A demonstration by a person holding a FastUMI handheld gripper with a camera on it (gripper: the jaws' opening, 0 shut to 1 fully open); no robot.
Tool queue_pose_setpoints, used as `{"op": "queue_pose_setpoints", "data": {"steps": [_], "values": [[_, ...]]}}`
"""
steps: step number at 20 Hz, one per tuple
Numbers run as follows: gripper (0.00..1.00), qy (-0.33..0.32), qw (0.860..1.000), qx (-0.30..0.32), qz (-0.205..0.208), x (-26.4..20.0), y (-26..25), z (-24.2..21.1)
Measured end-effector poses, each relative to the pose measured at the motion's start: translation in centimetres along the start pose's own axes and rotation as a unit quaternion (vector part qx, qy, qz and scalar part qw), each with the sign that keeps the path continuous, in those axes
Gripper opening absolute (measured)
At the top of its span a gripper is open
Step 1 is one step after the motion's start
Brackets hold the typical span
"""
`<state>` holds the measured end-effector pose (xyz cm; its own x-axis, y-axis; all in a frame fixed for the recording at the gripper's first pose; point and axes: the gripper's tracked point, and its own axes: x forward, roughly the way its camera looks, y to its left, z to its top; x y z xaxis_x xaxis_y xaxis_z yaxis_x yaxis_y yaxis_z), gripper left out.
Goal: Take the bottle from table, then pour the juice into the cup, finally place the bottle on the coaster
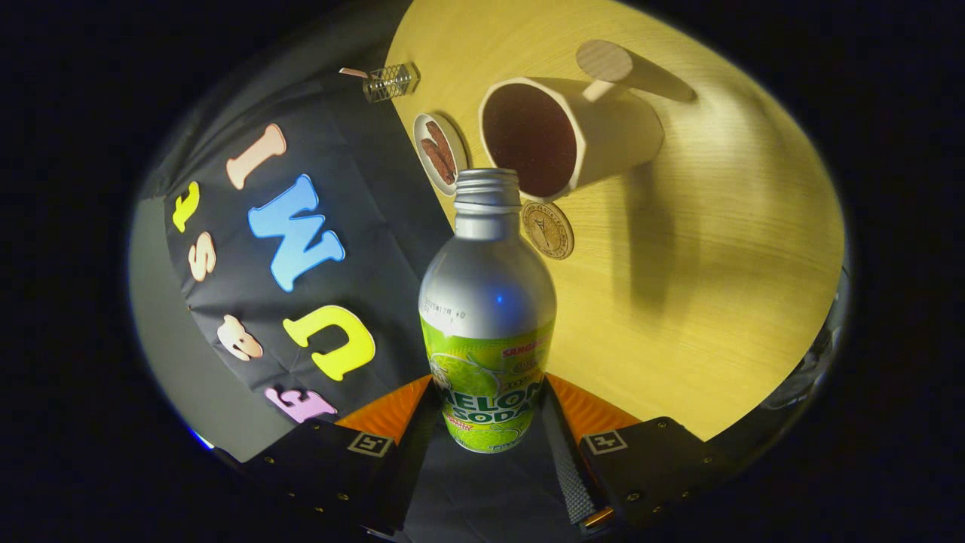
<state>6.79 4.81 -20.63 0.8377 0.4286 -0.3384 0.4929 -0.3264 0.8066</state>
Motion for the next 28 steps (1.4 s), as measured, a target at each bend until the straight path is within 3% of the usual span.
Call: {"op": "queue_pose_setpoints", "data": {"steps": [4,7,13,20,24,28], "values": [[0.77,-0.011,0.996,-0.087,-0.015,0.4,-2.1,-0.1],[0.77,-0.034,0.985,-0.163,-0.035,0.9,-3.8,1.0],[0.77,-0.066,0.965,-0.247,-0.062,0.9,-5.5,2.0],[0.77,-0.099,0.923,-0.359,-0.101,1.0,-7.0,3.6],[0.77,-0.120,0.884,-0.432,-0.130,1.0,-7.2,4.4],[0.77,-0.136,0.856,-0.478,-0.146,1.2,-6.8,5.3]]}}
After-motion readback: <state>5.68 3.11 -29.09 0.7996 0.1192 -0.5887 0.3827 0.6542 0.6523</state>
